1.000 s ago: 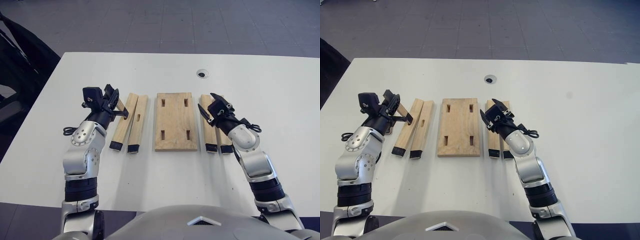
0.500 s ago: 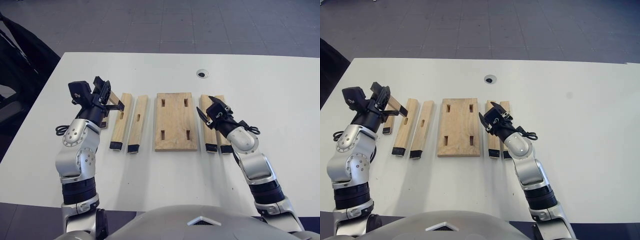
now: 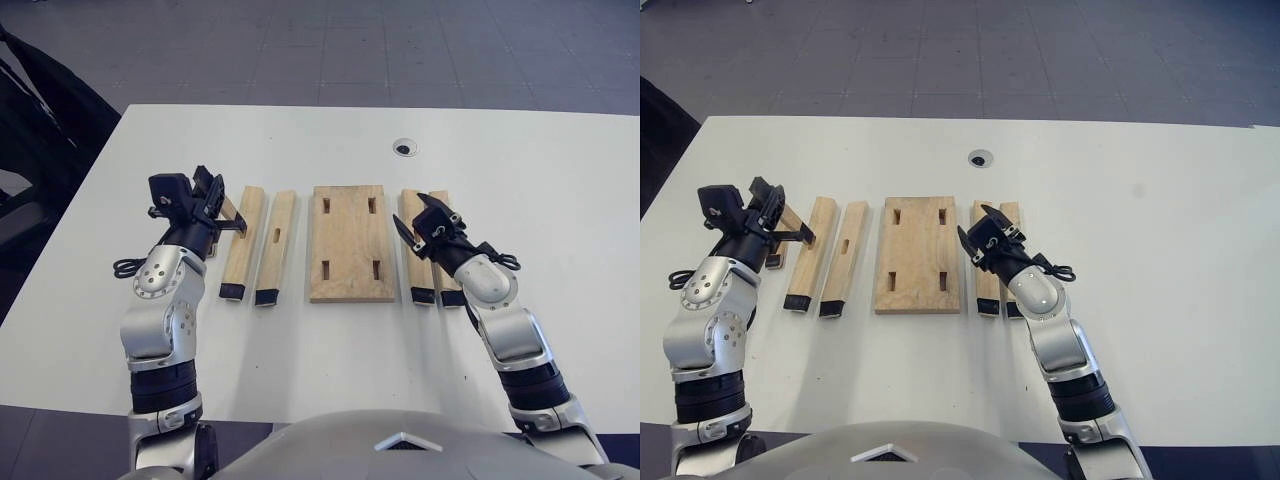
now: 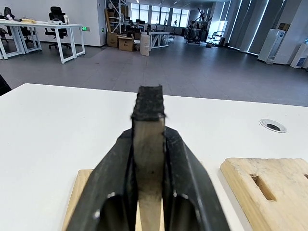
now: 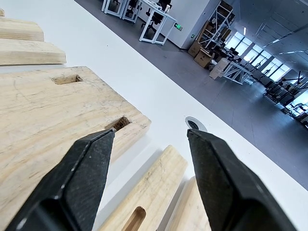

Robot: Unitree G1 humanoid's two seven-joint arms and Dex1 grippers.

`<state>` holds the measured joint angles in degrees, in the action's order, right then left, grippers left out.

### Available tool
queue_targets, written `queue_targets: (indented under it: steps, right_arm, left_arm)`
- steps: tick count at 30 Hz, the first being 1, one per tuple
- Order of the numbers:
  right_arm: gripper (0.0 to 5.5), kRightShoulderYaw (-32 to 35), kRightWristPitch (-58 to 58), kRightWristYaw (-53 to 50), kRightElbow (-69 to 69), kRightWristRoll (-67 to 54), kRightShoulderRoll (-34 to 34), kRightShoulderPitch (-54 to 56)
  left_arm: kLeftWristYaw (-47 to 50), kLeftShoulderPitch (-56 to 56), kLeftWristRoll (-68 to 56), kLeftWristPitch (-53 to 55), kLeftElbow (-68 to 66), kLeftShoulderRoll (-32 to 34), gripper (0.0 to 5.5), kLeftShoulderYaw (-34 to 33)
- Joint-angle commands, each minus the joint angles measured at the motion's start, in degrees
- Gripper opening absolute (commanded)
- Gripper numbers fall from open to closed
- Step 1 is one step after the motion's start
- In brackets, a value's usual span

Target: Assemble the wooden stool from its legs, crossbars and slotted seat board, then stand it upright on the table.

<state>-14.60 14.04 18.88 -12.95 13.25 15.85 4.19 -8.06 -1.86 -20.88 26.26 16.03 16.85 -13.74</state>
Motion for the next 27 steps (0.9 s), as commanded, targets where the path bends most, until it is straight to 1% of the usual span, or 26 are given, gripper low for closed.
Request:
queue_targets:
  steps: [1,11,14,19,27]
  right_arm:
    - [2.79,-0.1,1.1,0.4,-0.8,-0.3,-0.1,0.0]
    - [2.79,0.0,1.3,0.6,-0.8,-0.3,-0.2,0.1]
    - [2.79,0.0,1.3,0.5,-0.6,-0.3,-0.3,0.2]
    - [2.79,0.3,1.2,0.5,-0.5,-0.4,-0.1,0.2]
    - [2.79,0.5,1.2,0.4,-0.3,-0.4,-0.2,0.1]
  left_arm:
    - [0.1,-0.3,0.9,-0.7,-0.9,-0.3,0.44,-0.1]
    - [-1.3,-0.6,2.3,-3.6,-6.8,-1.4,0.44,0.6]
    - [-1.6,-1.7,2.3,-3.6,-8.1,-1.9,0.44,1.7]
    - [-1.7,0.1,3.0,-2.1,-7.4,-1.6,0.44,3.0]
    - [-3.6,5.3,2.3,-1.1,-3.5,0.9,0.44,1.4]
